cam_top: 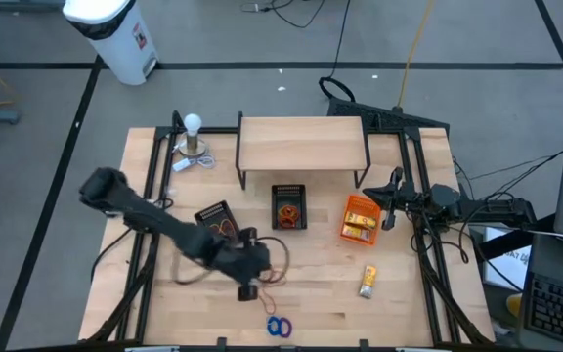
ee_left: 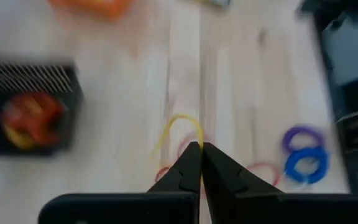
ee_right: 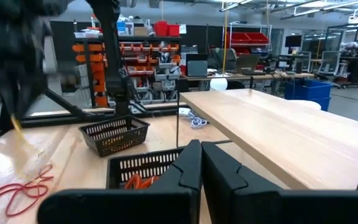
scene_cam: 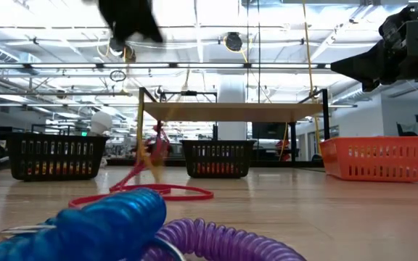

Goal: Pick & Place Office Desk Supplies
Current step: Put the yellow rubber band into the left black basket

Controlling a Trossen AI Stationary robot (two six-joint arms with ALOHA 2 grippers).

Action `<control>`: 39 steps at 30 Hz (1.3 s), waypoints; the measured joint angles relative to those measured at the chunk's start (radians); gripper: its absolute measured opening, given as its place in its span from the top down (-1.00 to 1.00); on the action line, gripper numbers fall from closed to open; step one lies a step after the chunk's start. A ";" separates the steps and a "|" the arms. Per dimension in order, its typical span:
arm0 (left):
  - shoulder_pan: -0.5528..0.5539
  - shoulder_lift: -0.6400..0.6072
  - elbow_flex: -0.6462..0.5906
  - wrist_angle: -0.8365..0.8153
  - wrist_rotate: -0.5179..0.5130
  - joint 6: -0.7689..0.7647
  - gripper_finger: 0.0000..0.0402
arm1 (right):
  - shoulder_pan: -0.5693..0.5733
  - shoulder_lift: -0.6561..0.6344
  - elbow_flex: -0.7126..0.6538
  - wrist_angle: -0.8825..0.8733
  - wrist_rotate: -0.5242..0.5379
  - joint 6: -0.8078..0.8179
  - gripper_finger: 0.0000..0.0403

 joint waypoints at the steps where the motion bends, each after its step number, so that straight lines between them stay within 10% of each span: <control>1: -0.012 -0.037 0.001 0.001 -0.029 0.020 0.98 | 0.000 0.000 0.000 -0.001 0.000 0.000 1.00; 12: -0.047 -0.356 -0.074 0.054 -0.177 0.261 0.98 | 0.000 0.000 0.000 0.004 -0.051 0.023 1.00; 19: -0.024 -0.622 -0.331 0.228 -0.271 0.367 0.99 | 0.000 0.000 0.000 0.004 -0.051 0.049 1.00; 39: 0.090 -1.412 -1.121 0.750 -0.065 0.484 0.99 | -0.008 0.000 0.000 -0.002 -0.020 0.014 1.00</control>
